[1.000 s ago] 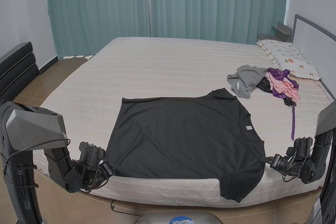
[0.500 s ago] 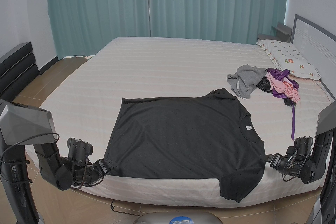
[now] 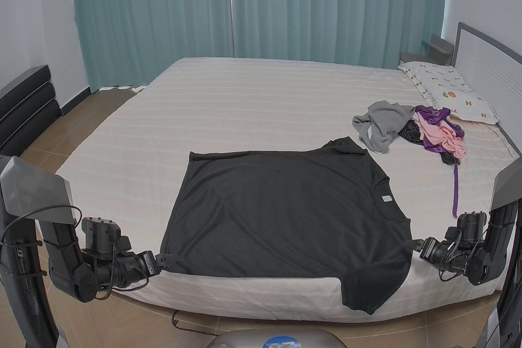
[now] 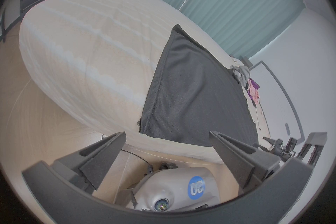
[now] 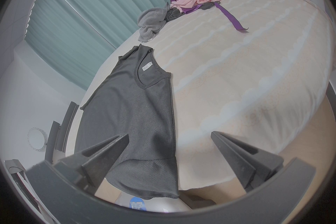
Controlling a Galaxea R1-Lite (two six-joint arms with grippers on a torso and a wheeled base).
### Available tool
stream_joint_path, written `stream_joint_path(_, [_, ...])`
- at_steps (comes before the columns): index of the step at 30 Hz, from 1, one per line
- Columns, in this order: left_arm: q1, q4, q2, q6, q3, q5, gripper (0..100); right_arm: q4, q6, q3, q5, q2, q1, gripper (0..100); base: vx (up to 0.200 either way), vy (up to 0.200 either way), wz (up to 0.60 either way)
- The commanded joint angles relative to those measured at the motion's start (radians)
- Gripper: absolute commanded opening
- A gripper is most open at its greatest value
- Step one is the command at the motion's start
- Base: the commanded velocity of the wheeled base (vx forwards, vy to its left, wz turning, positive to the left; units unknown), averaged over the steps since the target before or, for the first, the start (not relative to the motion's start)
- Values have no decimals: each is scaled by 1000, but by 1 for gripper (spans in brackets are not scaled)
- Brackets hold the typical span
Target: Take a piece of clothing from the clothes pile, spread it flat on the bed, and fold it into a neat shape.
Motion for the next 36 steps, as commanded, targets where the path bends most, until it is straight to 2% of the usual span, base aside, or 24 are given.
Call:
stream_joint_path(1, [4,-22,67,29,-17,-4,100,0,0,0,1,-2,1,100,0,0,0])
stream_joint_path(9, [-19,-25,107,40,-73,-2,100,0,0,-1,1,-4,1,100,0,0,0])
stream_joint_path(16, [-19,-25,143,129,-110,-2,100,-2,0,-1,0,-4,1,100,0,0,0])
stream_joint_path(25, [-22,-21,156,130,-142,-2,100,-2,0,-1,1,-2,1,100,0,0,0])
stream_joint_path(26, [-22,-22,156,130,-139,-2,0,-2,0,-3,0,-4,1,100,0,0,0])
stream_joint_path(36, [-10,-27,146,121,-93,7,0,0,0,-8,0,-1,0,100,0,0,0])
